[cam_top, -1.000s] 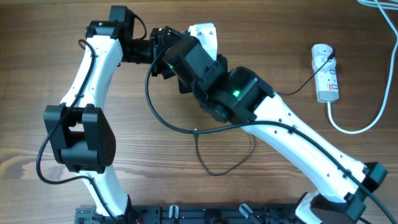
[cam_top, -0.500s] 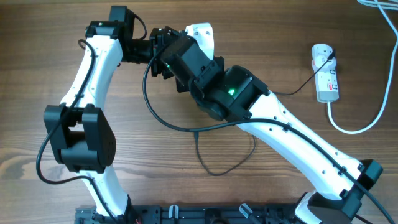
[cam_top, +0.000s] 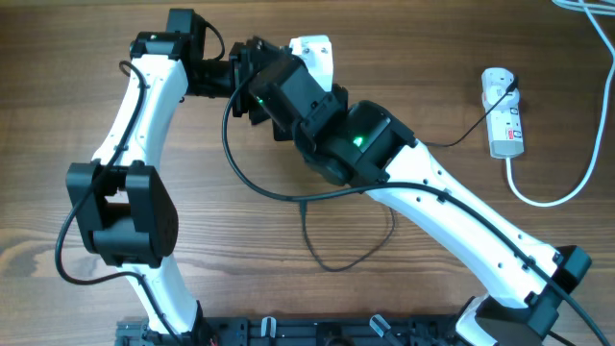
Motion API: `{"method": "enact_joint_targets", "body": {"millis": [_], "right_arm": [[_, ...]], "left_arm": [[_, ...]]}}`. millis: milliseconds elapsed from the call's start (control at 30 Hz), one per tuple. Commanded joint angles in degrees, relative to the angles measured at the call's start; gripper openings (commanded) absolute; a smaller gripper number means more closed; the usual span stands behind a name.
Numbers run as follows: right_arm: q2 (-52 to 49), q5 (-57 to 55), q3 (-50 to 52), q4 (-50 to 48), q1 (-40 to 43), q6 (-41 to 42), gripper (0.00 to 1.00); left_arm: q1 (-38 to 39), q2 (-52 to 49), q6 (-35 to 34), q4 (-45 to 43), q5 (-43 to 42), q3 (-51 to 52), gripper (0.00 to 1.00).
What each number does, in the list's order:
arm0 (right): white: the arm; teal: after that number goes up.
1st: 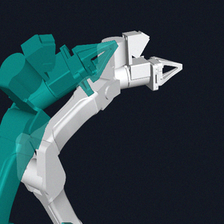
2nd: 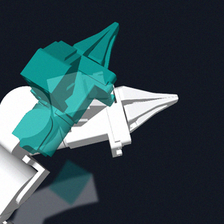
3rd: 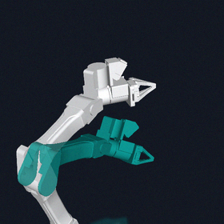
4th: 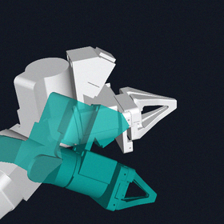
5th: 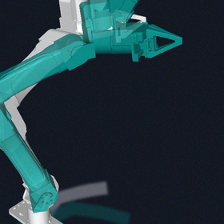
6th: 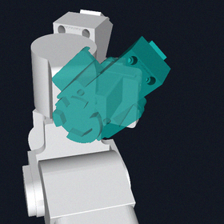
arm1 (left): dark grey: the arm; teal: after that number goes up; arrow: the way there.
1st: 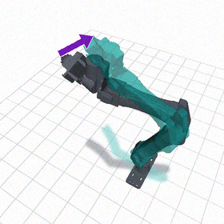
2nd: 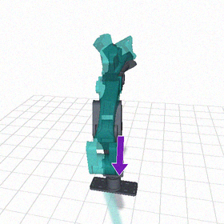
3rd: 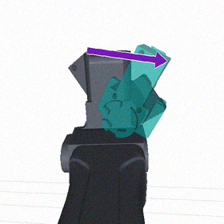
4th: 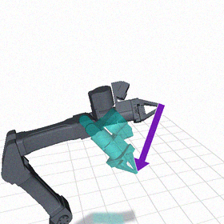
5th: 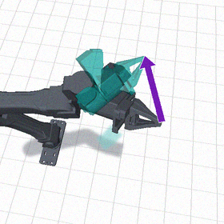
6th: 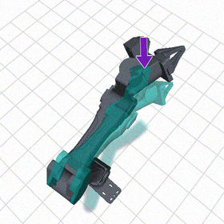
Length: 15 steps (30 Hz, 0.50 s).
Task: Plug charger to phone and switch on socket
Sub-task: 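Grasp the USB-C plug end with the right gripper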
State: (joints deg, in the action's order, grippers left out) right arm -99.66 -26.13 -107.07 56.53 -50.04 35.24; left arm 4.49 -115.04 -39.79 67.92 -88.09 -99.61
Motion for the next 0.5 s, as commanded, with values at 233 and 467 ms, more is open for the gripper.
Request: {"method": "enact_joint_targets", "body": {"millis": [233, 467], "right_arm": [[2.82, -5.70, 0.26, -0.11, -0.13, 57.59, 0.04], [2.82, -3.82, 0.26, -0.07, -0.13, 76.81, 0.04]], "left_arm": [[0.15, 2.05, 0.09, 0.02, 0.87, -1.14, 1.00], [0.15, 2.05, 0.07, 0.04, 1.14, -1.14, 0.79]]}}
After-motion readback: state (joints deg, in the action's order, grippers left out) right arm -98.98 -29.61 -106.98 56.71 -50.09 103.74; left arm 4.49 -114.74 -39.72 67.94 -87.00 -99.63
